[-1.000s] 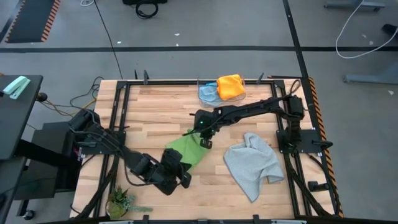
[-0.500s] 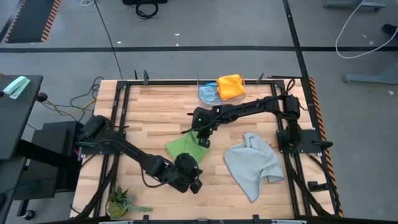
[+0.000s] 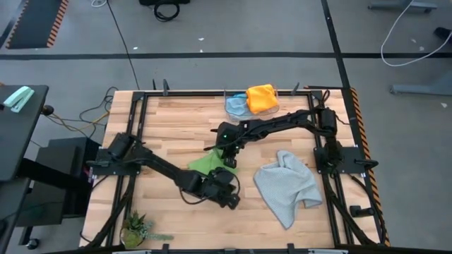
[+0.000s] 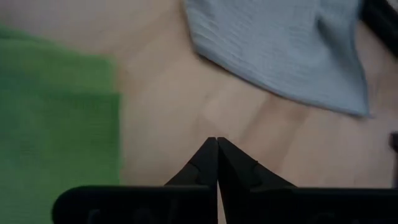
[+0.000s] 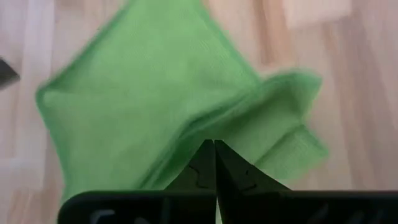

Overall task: Fold microfiber towels
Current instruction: Fold the green microfiber cloth

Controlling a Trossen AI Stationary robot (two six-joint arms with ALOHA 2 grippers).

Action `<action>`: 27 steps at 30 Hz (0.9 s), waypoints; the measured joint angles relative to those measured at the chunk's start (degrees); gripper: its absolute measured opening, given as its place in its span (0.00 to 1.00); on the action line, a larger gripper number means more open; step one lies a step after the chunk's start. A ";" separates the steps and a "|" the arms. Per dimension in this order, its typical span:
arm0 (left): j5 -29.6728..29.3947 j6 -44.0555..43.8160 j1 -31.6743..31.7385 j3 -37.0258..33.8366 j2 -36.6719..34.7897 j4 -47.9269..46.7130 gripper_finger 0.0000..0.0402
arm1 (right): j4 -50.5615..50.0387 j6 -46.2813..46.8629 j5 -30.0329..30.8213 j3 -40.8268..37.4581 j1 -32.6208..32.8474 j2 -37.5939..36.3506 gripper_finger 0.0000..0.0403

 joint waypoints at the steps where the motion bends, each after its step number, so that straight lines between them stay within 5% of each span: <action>1: 0.05 -0.34 0.46 0.00 0.10 -1.08 0.02 | -0.74 0.07 -0.57 -0.23 0.01 0.42 0.00; 27: -6.47 -18.73 1.62 2.49 0.73 -22.51 0.02 | 4.53 2.59 -0.65 -0.09 -1.11 4.17 0.00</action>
